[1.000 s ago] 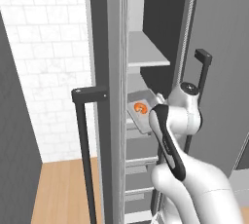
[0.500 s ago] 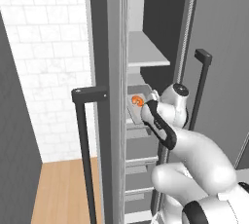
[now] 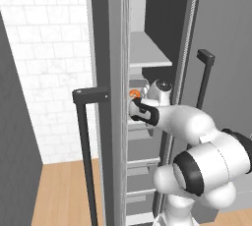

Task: Take the meat container that has the shrimp and place it on the second highest rack of the freezer. Then take the vegetable container that has the lemon wedge and lime and place it on the highest rack of the freezer.

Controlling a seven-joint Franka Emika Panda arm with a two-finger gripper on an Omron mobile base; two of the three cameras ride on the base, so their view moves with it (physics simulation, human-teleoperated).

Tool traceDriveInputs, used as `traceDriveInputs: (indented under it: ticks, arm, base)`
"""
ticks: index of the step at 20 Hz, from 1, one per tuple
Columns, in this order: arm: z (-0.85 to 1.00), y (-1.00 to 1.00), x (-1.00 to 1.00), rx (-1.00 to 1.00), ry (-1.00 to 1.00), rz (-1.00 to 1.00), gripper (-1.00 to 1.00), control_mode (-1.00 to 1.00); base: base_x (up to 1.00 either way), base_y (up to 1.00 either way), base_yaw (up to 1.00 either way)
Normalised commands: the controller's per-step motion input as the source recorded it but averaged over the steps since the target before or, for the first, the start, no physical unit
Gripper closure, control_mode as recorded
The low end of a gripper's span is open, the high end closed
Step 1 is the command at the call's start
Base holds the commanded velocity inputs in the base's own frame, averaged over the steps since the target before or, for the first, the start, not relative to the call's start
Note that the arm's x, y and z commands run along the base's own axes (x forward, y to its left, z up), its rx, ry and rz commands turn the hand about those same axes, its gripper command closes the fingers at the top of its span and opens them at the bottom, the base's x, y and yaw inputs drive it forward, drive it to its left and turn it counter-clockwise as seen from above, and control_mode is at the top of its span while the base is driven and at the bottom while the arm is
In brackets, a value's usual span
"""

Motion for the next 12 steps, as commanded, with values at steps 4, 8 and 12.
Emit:
traceDriveInputs:
  ticks: [4,8,12]
  arm:
    - [-0.01,0.06,0.28,0.0,0.0,-0.06,1.0,-1.0]
    - [-0.04,0.01,0.24,0.0,-0.01,-0.02,1.0,-1.0]
    - [-0.03,0.0,0.43,0.0,0.0,0.0,1.0,-1.0]
  base:
    - [0.0,0.0,0.0]
    - [0.0,0.0,0.0]
    - [0.0,0.0,0.0]
